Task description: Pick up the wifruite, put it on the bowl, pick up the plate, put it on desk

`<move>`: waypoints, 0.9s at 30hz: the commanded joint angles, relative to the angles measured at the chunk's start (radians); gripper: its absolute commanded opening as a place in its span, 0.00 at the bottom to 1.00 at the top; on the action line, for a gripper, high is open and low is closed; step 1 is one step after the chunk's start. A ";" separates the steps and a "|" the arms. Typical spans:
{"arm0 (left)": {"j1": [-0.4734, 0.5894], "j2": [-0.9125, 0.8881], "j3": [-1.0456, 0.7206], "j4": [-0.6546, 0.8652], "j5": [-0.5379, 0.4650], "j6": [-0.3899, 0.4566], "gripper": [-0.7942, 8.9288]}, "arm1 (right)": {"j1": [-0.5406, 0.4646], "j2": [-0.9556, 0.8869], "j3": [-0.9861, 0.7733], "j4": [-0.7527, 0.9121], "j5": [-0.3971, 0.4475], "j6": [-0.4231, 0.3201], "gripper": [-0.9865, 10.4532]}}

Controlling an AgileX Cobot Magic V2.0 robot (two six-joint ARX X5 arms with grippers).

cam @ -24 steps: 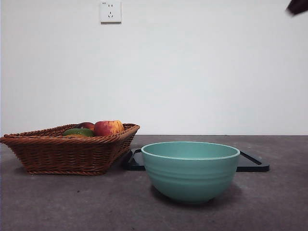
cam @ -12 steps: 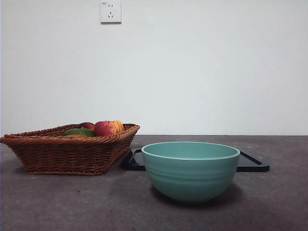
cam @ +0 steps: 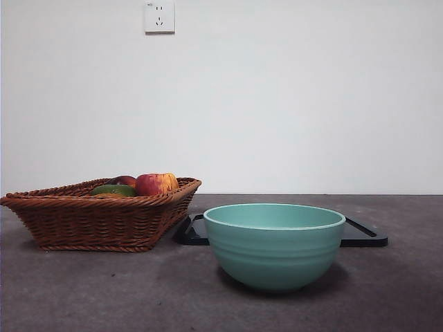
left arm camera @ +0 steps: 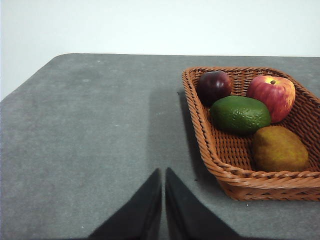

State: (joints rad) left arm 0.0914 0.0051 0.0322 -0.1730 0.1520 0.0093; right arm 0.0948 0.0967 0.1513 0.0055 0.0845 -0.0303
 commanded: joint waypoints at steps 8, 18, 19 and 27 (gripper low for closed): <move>0.002 -0.002 -0.020 -0.008 -0.003 -0.002 0.09 | -0.022 -0.093 -0.129 0.017 0.029 0.038 0.09; 0.002 -0.002 -0.020 -0.008 -0.003 -0.002 0.09 | -0.026 -0.093 -0.140 -0.182 0.027 0.050 0.09; 0.002 -0.002 -0.020 -0.008 -0.003 -0.002 0.09 | -0.026 -0.093 -0.140 -0.179 0.024 0.050 0.09; 0.002 -0.002 -0.020 -0.008 -0.003 -0.002 0.09 | -0.026 -0.093 -0.140 -0.164 0.023 0.049 0.09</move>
